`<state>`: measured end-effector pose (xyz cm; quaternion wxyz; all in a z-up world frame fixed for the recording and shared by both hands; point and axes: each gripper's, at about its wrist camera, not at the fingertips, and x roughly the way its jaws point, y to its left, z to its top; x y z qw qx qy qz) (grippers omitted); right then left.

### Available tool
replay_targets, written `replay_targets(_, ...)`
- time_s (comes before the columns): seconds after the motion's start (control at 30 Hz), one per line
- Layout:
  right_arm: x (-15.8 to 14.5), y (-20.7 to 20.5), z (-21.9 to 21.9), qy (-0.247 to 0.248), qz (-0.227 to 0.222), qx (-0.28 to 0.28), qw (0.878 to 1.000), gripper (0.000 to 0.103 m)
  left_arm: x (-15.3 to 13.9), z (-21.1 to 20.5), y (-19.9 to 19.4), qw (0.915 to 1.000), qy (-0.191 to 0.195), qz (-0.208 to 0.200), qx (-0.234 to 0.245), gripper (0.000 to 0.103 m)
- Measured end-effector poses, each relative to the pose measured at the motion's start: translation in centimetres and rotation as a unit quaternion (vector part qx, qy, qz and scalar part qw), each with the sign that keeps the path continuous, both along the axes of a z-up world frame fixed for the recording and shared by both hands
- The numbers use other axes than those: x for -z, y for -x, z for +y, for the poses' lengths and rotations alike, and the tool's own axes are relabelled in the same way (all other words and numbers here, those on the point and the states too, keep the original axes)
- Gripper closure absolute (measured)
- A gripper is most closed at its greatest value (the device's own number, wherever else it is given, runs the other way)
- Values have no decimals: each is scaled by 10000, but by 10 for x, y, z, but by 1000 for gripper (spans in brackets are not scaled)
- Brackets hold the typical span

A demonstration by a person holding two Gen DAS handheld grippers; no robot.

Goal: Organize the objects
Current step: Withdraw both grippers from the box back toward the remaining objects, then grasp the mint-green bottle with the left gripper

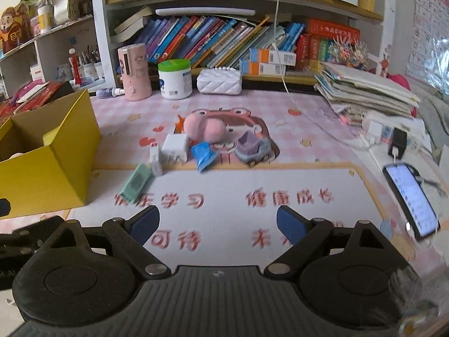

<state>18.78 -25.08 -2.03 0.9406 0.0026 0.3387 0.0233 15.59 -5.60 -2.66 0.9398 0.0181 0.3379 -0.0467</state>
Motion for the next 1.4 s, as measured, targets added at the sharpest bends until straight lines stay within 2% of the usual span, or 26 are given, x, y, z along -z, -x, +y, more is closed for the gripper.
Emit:
replay_targets(0.1,1,-14,-9,34,-18,-127,9999,13,1,-11,-10,9999,-56,12,-128,6)
replay_targets(0.23,3,-30,-23,32,30,-226,9997,13,3,-21,-26,9995,126,105,-265,6)
replay_targets(0.37,4,-43,-35,27,32,-334,9994,13,12,-42,-43,9997,-103,111,-200,13)
replay_targets(0.53,2,-55,-47,86,-150,-453,9988,13,26,-63,-70,9991,-337,104,-230,14)
replay_targets(0.67,6,-66,-59,87,-110,-507,9986,13,42,-68,-97,9981,-402,318,-343,26)
replay_targets(0.8,11,-78,-71,116,-31,-464,9988,13,61,-65,-123,9956,-409,691,-473,45)
replay_targets(0.93,15,-90,-79,124,31,-448,9989,13,73,-61,-138,9939,-374,870,-562,54)
replay_targets(1.0,17,-96,-81,140,53,-465,9988,13,77,-61,-142,9938,-337,934,-509,67)
replay_targets(1.1,20,-107,-83,128,79,-506,9986,13,76,-61,-142,9940,-183,972,-468,80)
replay_targets(1.2,25,-120,-82,134,79,-555,9983,12,71,-59,-138,9943,-129,963,-449,81)
replay_targets(1.4,43,-156,-74,253,201,-824,9961,8,40,-51,-120,9956,267,757,-474,81)
